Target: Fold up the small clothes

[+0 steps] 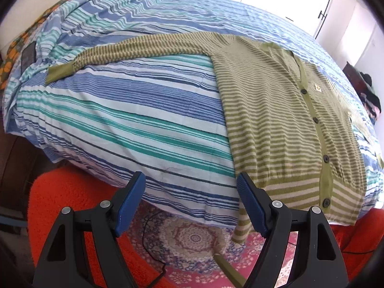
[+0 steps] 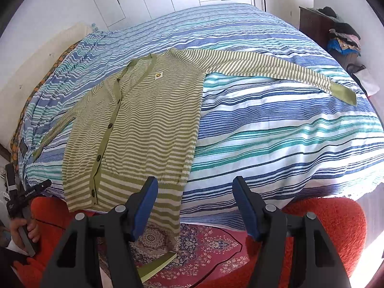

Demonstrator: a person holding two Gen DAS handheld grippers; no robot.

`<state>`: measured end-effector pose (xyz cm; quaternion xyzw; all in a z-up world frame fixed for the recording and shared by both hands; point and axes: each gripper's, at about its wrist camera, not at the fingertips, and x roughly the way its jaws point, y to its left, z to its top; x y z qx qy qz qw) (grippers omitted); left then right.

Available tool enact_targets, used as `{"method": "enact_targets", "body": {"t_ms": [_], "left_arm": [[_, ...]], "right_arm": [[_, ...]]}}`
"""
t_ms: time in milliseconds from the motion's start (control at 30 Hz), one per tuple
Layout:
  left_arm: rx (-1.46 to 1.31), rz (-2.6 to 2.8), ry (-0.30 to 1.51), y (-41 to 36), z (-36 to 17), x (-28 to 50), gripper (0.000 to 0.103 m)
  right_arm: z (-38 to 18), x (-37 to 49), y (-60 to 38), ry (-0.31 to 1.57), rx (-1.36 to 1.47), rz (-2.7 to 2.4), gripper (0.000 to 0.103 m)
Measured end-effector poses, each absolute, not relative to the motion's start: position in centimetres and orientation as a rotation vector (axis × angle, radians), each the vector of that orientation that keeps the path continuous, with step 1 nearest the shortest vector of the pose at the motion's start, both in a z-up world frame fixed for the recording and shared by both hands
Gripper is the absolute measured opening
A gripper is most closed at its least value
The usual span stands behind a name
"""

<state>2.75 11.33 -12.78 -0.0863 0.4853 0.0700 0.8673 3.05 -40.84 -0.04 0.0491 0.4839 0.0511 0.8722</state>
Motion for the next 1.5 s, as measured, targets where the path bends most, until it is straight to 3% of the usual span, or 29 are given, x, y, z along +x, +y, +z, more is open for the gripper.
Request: {"method": "enact_targets", "body": {"t_ms": [233, 367, 467, 600, 733, 767, 1033, 1233, 1267, 1333, 1500], "left_arm": [[-0.143, 0.210, 0.924, 11.7, -11.8, 3.8, 0.089], [-0.159, 0.209, 0.960, 12.2, -13.0, 4.6, 0.089], [-0.137, 0.202, 0.976, 11.8, -13.7, 5.0, 0.089], [-0.084, 0.201, 1.016, 11.2, -14.7, 5.8, 0.089], [-0.097, 0.206, 1.044, 11.5, -15.4, 6.5, 0.089], [-0.106, 0.209, 1.053, 11.6, -15.6, 6.7, 0.089], [-0.165, 0.218, 1.108, 12.5, -16.9, 7.5, 0.089], [-0.165, 0.210, 1.132, 12.6, -17.5, 7.9, 0.089], [-0.165, 0.210, 1.133, 12.6, -17.6, 7.9, 0.089], [-0.170, 0.208, 1.131, 12.6, -17.5, 7.9, 0.089], [-0.182, 0.210, 1.141, 13.0, -17.7, 8.0, 0.089]], "right_arm": [[10.9, 8.8, -34.8, 0.880, -0.012, 0.378, 0.066], [16.0, 16.0, -29.9, 0.874, 0.188, 0.701, 0.078], [14.5, 24.5, -25.9, 0.976, 0.315, 0.837, 0.078], [6.2, 36.0, -22.8, 1.142, 0.361, 0.760, 0.077], [-4.7, 43.5, -20.6, 1.341, 0.429, 0.730, 0.050], [-6.6, 44.7, -19.9, 1.364, 0.449, 0.743, 0.047], [-14.7, 50.4, -15.2, 1.434, 0.379, 0.687, 0.045], [-17.2, 51.7, -13.9, 1.513, 0.415, 0.720, 0.045], [-17.5, 51.8, -13.6, 1.531, 0.419, 0.724, 0.042], [-16.6, 52.0, -12.9, 1.507, 0.338, 0.715, 0.004], [-12.3, 53.8, -12.7, 1.330, 0.055, 0.634, 0.004]]}}
